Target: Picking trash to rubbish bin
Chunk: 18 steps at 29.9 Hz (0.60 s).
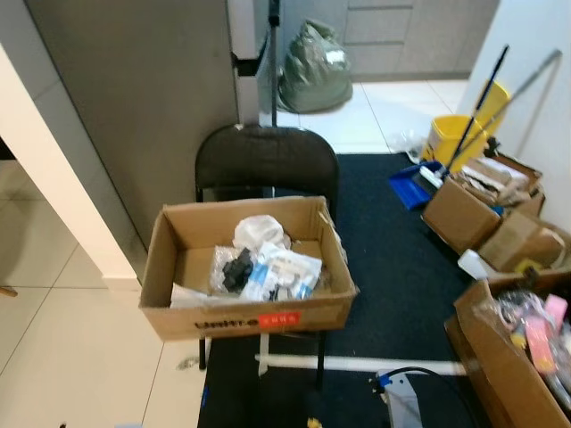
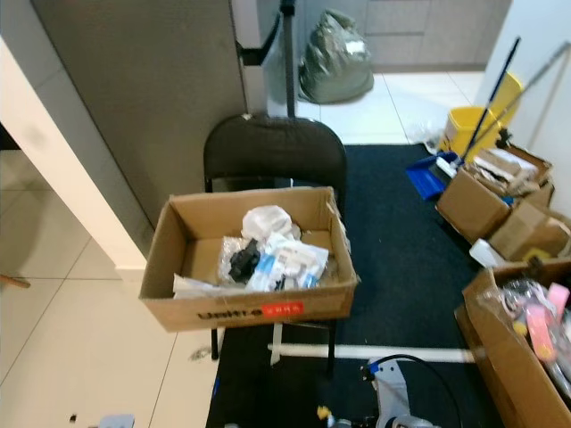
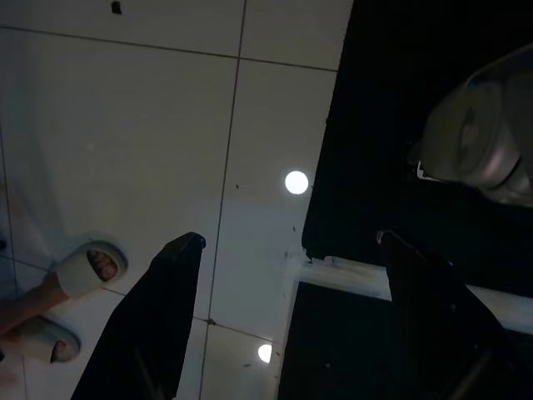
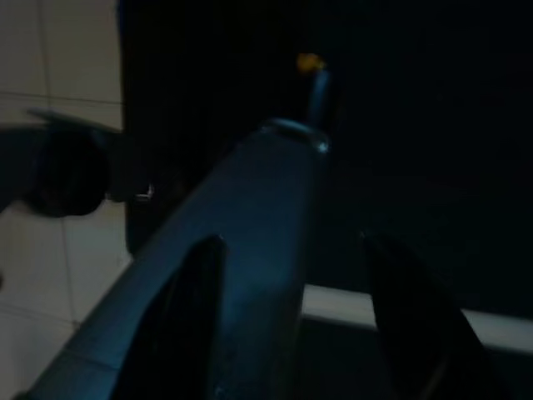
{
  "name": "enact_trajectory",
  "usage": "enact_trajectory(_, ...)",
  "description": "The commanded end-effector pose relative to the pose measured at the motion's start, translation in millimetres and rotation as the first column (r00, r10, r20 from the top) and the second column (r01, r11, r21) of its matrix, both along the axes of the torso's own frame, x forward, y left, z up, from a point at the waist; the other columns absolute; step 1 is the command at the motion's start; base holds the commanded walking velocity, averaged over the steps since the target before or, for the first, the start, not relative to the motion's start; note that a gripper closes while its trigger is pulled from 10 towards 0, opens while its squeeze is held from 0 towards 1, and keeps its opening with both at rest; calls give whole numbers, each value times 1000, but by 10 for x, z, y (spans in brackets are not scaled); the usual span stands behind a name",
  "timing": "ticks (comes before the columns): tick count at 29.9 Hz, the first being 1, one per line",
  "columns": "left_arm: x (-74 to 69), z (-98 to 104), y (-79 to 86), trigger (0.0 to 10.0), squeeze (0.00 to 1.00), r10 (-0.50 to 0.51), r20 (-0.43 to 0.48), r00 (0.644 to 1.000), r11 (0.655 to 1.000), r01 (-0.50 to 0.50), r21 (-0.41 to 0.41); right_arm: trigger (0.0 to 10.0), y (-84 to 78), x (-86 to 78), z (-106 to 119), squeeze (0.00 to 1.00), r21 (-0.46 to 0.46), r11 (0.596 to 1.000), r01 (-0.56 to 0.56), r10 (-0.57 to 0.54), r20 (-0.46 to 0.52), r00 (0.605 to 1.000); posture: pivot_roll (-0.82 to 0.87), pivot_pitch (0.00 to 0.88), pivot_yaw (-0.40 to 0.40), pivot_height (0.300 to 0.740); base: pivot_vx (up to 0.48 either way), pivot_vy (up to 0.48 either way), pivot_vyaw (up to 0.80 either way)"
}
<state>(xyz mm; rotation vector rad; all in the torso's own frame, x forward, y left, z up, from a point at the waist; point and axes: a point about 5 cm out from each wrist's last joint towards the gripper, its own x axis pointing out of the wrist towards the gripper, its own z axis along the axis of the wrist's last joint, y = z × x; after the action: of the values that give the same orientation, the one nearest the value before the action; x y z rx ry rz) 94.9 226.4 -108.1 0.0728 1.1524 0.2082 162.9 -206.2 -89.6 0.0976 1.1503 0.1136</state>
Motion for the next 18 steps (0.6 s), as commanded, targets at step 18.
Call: enact_trajectory(18, -73, -21, -11, 10000, 0, 7, -26, 1000, 1000, -7, -1, 10000, 60, -173, -88, 0, -117, 978, -174, 164, -92, 982, 124, 38, 24, 740, -389, 0, 0)
